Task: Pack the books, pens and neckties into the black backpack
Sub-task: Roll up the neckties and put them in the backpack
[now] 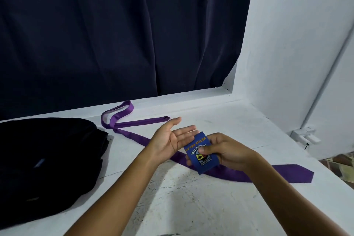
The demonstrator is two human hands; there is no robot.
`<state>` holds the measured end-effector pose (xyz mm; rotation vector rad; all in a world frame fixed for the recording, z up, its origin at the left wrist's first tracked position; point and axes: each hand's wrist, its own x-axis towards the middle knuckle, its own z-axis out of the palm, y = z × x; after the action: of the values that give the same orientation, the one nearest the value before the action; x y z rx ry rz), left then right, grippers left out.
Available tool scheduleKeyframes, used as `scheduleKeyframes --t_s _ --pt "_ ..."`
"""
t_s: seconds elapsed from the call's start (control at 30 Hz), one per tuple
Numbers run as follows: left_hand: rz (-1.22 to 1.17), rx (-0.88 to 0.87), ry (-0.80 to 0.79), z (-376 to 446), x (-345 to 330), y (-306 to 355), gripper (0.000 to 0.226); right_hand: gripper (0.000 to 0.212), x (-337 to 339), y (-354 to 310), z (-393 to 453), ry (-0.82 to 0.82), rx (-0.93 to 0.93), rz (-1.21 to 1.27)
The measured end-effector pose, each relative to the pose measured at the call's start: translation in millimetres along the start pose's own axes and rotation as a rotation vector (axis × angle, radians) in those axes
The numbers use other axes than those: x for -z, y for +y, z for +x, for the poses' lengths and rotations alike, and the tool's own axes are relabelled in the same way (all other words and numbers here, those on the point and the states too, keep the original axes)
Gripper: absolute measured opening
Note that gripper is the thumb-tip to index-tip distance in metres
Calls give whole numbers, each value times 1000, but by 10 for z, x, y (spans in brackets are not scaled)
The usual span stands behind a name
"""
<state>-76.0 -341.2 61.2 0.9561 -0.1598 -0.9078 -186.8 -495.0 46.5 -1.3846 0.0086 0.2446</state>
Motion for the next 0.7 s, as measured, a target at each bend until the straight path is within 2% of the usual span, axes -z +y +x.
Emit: scheduleKeyframes --t_s 0.03,0.13,0.2,0.33,0.43,0.5,0.57,0.7 --pt "113 -38 6 11 20 -26 22 28 -11 19 1 -13 -6 -5" --pt "673 -218 36 9 86 -115 19 30 -32 46 15 -20 1 31" --pt "761 -250 -4 -13 116 -188 32 28 -53 40 31 -30 11 73" --pt "452 -86 -23 -91 142 -372 46 28 -107 89 107 -25 -6 114" --pt "93 47 27 -86 169 -577 48 29 -132 160 204 86 -23 83" --pt "-57 39 -13 -91 182 -682 48 28 -145 204 251 148 -42 81" --pt "-37 4 -32 -107 199 -743 42 30 -157 277 278 198 -46 72" --pt "15 -25 31 -71 254 -815 31 18 -231 418 322 269 -1 63"
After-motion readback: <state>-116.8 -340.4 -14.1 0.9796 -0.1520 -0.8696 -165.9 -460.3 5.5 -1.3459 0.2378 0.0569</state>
